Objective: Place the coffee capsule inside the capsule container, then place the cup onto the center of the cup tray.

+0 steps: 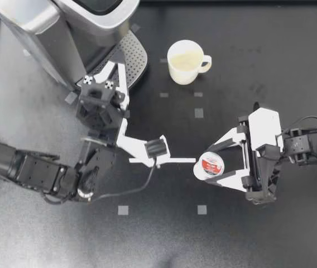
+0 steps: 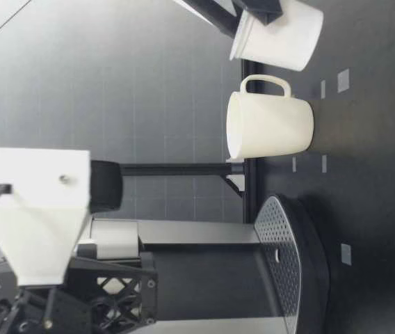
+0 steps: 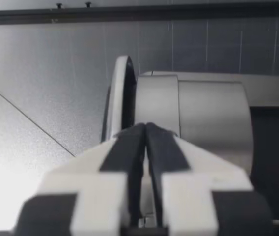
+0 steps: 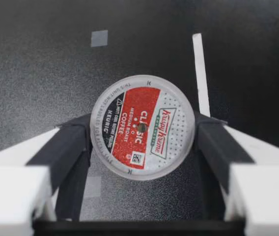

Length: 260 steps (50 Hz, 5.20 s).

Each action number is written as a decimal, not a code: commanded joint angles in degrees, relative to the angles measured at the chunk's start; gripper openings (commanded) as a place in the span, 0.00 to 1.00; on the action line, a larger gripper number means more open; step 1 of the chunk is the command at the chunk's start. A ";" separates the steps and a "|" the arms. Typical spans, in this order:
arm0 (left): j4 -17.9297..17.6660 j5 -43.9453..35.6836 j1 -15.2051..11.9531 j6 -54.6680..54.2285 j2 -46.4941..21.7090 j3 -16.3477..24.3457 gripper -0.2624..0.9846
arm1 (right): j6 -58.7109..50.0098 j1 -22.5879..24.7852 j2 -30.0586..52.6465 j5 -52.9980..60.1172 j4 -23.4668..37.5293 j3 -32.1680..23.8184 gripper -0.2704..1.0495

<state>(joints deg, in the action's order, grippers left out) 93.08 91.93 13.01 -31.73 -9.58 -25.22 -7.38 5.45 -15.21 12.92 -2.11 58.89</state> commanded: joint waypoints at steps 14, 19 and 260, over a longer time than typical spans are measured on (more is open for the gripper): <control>2.20 -1.05 -3.78 -0.97 3.96 -0.97 0.30 | 0.09 0.26 -0.70 0.62 0.09 -0.62 0.66; 2.46 -1.23 -4.92 -1.32 4.39 -1.23 0.30 | 0.09 0.26 -0.70 0.62 0.09 -0.62 0.66; 4.57 -59.15 -27.77 -59.06 58.54 -23.03 0.30 | 18.46 -23.91 9.76 6.42 2.46 -34.54 0.67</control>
<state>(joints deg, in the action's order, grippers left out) 97.47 32.78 -14.68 -90.79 49.04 -48.87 10.99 -18.11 -5.36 19.07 0.35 26.46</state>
